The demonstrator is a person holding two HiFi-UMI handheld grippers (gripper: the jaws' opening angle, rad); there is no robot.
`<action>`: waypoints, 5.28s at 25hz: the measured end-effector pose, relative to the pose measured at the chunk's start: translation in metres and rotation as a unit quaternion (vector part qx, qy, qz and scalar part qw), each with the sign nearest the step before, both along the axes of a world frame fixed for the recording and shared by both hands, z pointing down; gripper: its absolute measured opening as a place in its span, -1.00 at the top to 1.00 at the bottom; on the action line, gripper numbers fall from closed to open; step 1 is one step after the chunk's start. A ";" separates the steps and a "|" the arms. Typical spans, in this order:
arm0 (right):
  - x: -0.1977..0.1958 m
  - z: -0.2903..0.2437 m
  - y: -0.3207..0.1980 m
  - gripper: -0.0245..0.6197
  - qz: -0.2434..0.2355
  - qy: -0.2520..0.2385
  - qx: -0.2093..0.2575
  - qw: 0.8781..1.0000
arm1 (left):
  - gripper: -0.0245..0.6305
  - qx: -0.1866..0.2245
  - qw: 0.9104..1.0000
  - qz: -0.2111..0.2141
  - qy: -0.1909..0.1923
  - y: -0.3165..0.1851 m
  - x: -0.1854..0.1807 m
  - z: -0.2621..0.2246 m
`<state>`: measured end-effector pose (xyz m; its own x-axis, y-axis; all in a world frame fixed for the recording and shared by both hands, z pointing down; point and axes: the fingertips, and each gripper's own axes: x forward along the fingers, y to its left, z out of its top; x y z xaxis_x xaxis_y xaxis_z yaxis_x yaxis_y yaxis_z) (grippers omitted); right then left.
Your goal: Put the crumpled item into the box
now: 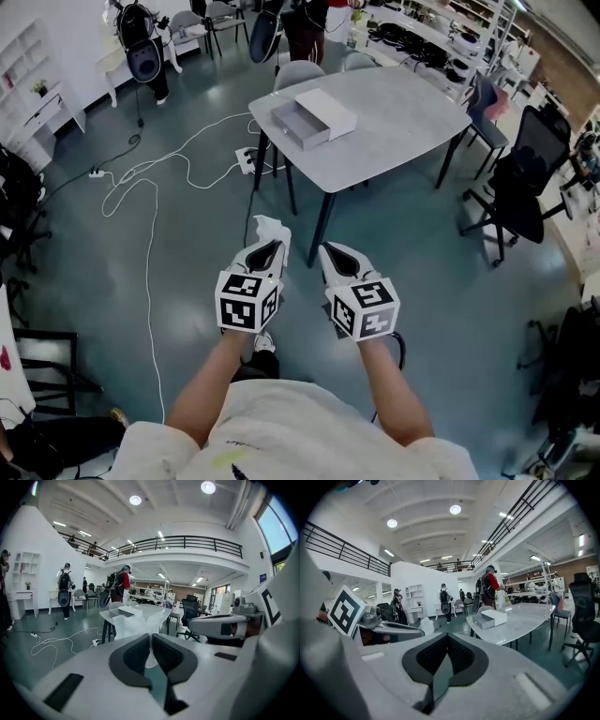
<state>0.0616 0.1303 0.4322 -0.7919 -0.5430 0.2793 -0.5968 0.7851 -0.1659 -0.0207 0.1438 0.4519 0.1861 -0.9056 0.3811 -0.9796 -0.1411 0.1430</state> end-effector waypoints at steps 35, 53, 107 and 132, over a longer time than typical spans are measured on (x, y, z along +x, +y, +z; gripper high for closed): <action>-0.122 0.021 -0.164 0.91 0.078 0.045 -0.027 0.996 | 0.85 -0.028 0.995 0.078 0.060 -0.177 -0.127 0.027; -0.112 0.020 -0.325 0.91 0.021 0.021 -0.027 0.999 | 0.85 -0.035 0.998 0.041 0.025 -0.333 -0.107 0.024; -0.136 0.078 -0.558 0.91 0.174 0.033 -0.096 0.979 | 0.85 -0.237 0.934 0.251 -0.090 -0.580 -0.133 0.164; -0.115 0.067 -0.538 0.91 0.162 0.028 -0.090 0.982 | 0.85 -0.197 0.950 0.239 -0.049 -0.564 -0.117 0.126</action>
